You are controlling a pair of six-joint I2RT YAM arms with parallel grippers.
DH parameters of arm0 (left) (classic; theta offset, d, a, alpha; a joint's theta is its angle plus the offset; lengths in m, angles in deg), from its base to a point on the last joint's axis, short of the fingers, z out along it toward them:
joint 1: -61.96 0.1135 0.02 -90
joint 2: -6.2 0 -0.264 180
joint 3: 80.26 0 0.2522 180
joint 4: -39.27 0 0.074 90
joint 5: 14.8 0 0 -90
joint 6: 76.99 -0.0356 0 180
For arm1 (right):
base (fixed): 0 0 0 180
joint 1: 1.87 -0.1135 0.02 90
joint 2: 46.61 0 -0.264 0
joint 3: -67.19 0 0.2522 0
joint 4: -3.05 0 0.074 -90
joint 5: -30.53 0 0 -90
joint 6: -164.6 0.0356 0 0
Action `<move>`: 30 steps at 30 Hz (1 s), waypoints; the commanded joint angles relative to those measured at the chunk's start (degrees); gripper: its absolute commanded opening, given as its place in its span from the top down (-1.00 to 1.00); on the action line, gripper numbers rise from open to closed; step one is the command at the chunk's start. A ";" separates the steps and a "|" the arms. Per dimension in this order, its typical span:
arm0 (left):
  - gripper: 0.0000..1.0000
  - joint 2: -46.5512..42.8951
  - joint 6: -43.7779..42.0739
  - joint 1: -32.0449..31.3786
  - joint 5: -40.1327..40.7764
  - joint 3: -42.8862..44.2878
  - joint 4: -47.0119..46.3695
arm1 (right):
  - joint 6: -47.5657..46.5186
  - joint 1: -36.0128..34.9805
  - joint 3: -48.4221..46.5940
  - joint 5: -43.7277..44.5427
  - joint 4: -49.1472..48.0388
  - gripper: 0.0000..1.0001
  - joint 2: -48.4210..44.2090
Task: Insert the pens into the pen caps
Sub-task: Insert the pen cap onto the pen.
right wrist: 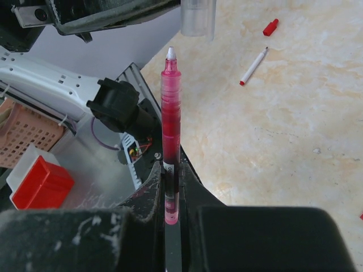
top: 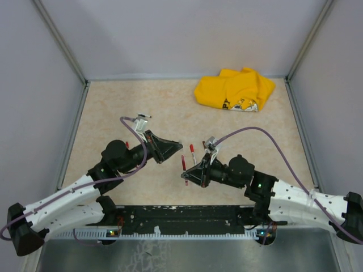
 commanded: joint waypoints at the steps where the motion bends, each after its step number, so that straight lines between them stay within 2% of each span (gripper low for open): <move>1: 1.00 0.73 0.86 0.16 -3.09 -0.66 -4.43 | -0.15 -0.24 -1.79 0.65 -4.24 1.00 0.05; 30: 1.00 0.98 1.89 0.14 -3.23 -1.14 -6.98 | 0.09 -0.24 -1.14 2.17 -1.36 1.00 -1.41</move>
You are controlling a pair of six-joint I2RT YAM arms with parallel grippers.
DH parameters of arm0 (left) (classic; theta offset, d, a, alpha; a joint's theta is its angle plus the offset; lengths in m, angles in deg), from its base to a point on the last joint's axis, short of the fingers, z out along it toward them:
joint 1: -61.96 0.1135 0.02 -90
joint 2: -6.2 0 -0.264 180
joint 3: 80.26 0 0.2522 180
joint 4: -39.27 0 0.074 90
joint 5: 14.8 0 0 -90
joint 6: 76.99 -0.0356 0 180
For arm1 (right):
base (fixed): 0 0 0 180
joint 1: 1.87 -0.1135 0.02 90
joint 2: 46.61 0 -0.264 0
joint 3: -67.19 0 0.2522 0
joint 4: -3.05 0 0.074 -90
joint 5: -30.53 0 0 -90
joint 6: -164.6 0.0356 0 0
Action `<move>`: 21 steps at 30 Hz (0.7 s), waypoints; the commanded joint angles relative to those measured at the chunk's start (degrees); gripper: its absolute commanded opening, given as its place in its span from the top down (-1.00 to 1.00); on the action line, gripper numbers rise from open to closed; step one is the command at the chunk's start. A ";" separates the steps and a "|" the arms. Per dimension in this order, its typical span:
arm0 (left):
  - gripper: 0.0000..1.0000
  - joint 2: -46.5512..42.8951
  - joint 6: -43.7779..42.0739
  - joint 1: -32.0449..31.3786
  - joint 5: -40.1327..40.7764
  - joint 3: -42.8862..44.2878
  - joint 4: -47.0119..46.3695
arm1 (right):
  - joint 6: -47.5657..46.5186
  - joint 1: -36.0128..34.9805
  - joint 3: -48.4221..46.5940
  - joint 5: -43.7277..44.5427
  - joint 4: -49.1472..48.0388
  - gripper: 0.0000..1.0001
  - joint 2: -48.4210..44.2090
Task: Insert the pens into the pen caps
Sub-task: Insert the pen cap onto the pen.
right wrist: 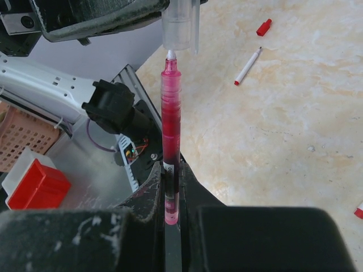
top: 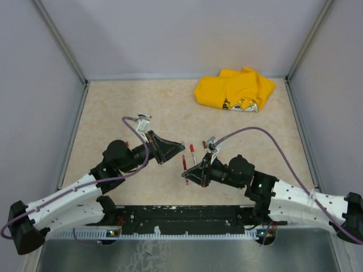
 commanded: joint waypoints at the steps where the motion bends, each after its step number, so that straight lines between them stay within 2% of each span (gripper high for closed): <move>1: 1.00 -0.64 0.41 0.14 0.52 -0.42 -2.98 | 0.04 -0.20 -1.06 0.97 -1.79 1.00 -1.16; 21: 1.00 -0.13 0.94 0.18 -0.40 -0.36 -4.02 | 0.30 -0.24 -0.44 1.39 -1.43 1.00 -1.58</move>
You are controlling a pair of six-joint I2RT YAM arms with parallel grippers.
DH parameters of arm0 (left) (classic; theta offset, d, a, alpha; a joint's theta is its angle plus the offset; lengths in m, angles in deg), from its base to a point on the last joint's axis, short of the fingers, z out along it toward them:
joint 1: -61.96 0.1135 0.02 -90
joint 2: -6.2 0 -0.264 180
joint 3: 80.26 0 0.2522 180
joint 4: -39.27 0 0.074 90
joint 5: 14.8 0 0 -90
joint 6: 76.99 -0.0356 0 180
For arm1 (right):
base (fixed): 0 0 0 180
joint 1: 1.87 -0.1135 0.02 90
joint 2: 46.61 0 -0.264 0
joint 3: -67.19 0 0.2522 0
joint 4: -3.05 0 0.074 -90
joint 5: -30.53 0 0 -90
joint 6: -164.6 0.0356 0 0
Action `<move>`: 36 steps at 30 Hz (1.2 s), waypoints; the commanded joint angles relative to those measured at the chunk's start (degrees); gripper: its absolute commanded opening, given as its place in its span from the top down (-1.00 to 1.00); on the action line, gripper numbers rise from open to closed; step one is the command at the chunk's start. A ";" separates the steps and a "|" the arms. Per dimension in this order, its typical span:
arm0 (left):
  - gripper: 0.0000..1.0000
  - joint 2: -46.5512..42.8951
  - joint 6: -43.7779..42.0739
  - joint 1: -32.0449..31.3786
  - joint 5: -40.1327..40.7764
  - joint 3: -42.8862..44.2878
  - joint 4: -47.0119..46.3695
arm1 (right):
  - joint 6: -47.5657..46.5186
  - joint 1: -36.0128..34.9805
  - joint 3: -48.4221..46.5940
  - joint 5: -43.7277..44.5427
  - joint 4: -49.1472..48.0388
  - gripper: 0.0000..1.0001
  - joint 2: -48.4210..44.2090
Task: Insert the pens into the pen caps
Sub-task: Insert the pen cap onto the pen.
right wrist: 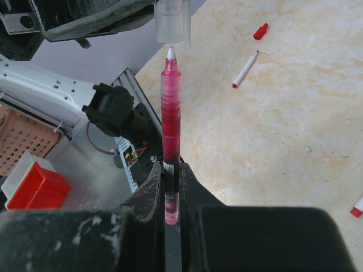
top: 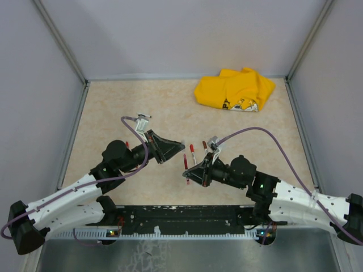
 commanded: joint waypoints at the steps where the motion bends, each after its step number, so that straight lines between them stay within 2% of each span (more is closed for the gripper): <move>1: 1.00 -0.15 0.63 0.14 -0.52 -0.29 -2.69 | 0.32 -0.25 -0.50 0.42 -2.41 1.00 -0.03; 26: 1.00 0.88 0.04 0.14 -1.33 -0.99 -1.80 | 0.21 -0.24 -0.29 3.36 -1.57 1.00 -1.72; 36: 1.00 3.22 0.22 0.13 -4.63 -0.28 -3.09 | -0.06 -0.24 -0.79 6.26 -1.62 1.00 -1.75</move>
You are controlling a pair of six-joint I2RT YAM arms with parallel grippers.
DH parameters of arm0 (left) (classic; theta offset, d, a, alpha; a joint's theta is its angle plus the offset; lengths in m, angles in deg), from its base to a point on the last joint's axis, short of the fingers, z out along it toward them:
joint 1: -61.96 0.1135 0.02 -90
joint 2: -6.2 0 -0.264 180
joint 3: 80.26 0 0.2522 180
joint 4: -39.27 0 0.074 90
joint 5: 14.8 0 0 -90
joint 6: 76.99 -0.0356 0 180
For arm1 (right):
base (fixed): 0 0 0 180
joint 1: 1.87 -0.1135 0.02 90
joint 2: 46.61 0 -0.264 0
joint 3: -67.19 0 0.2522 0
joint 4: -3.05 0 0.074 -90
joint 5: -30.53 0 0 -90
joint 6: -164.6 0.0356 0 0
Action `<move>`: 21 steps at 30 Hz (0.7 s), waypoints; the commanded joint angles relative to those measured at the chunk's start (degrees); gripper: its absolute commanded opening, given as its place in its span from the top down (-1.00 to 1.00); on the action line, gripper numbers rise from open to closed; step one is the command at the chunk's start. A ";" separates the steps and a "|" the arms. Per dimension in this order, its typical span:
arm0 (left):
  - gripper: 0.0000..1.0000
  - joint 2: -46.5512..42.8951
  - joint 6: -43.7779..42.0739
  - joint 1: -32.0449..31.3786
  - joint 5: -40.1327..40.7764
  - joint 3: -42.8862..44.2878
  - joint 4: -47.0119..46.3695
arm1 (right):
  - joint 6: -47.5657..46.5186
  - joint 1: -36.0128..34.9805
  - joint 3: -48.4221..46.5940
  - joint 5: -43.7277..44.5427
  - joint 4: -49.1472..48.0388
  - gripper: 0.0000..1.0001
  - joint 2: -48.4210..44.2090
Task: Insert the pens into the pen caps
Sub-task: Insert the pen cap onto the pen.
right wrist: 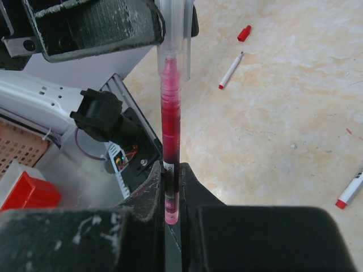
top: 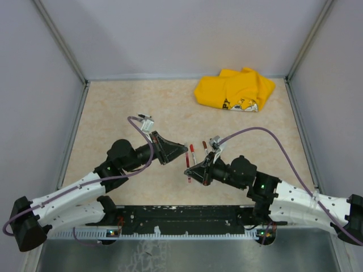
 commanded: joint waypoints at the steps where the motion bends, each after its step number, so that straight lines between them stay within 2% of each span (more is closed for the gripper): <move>1: 1.00 0.82 -0.32 0.13 -2.71 0.37 -1.73 | -0.16 -0.18 -0.98 3.83 -3.10 1.00 -0.96; 8: 1.00 0.61 -0.30 0.15 -3.27 0.25 -1.46 | -1.87 -0.24 -2.69 7.13 -2.79 1.00 -1.29; 9: 0.95 0.57 -0.29 0.13 -3.21 0.26 -1.29 | -2.06 -0.25 -2.84 7.63 -2.77 1.00 -1.34; 16: 0.18 0.26 -0.39 0.16 -2.88 0.65 -0.11 | -2.82 -0.24 -3.25 6.31 -1.81 1.00 -0.51; 21: -0.16 0.02 -0.41 0.20 -1.75 0.70 -0.11 | -2.52 -0.24 -2.00 3.04 -2.10 1.00 -0.17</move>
